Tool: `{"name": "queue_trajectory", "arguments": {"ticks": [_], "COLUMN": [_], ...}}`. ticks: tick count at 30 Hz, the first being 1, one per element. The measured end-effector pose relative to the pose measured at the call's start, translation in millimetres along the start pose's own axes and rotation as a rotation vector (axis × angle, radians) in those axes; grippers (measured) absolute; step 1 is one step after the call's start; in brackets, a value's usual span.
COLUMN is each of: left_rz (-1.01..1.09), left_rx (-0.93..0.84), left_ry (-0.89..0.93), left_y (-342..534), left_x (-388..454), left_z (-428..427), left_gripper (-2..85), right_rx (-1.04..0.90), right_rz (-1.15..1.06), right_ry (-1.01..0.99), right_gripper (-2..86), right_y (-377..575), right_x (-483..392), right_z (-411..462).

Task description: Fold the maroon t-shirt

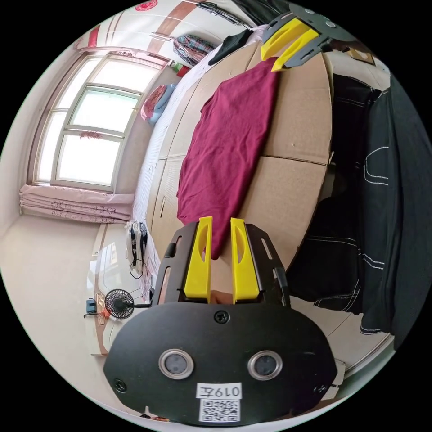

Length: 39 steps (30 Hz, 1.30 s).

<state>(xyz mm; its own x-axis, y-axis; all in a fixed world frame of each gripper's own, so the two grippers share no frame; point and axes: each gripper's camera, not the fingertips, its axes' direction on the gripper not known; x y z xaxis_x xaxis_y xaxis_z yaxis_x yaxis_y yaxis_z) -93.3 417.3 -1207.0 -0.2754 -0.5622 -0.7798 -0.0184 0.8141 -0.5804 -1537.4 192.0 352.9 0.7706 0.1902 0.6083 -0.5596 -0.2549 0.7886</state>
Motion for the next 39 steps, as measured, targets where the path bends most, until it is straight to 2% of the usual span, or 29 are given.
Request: {"name": "queue_trajectory", "arguments": {"ticks": [2, 8, 17, 22, 25, 28, 30, 32, 39], "left_rz": [0.0, 0.036, -0.035, -0.206, -0.368, -0.373, -0.238, -0.18, -0.199], "left_rx": [0.008, -0.012, 0.13, 0.159, 0.218, 0.287, 0.215, 0.163, 0.105], "left_ry": [0.046, 0.124, 0.361, 0.466, 0.482, 0.515, 0.463, 0.416, 0.356], "left_y": [1.2, 6.7, 37.3, 53.1, 67.0, 76.5, 69.9, 64.9, 42.3], "left_x": [-2.0, -2.6, -31.8, -61.2, -80.7, -74.8, -47.7, -30.1, -4.5], "left_z": [6.0, 35.7, 63.2, 83.7, 86.4, 81.5, 81.9, 84.9, 84.1], "left_gripper": [5.4, 4.4, 3.4, 4.3, 4.2, 4.8, 5.8, 6.2, 6.6], "right_rx": [-0.014, -0.046, -0.101, -0.173, -0.135, -0.121, -0.125, -0.123, -0.119], "right_rz": [0.046, -0.01, -0.05, 0.002, 0.038, -0.119, -0.241, -0.313, -0.475], "right_ry": [-0.02, 0.02, 0.022, 0.032, 0.015, 0.035, 0.07, 0.025, 0.023], "right_gripper": [7.3, 6.2, 4.6, 6.2, 6.1, 6.3, 6.8, 7.8, 8.7], "right_y": [-2.6, -12.9, -21.6, -21.2, -22.2, -25.1, -24.0, -25.8, -36.4], "right_x": [10.8, 28.7, 23.5, 34.2, 41.5, 28.2, 21.1, 23.7, 19.7], "right_z": [-1.7, 4.8, 2.0, 0.5, -7.6, -18.0, -22.6, -25.0, -22.4]}}
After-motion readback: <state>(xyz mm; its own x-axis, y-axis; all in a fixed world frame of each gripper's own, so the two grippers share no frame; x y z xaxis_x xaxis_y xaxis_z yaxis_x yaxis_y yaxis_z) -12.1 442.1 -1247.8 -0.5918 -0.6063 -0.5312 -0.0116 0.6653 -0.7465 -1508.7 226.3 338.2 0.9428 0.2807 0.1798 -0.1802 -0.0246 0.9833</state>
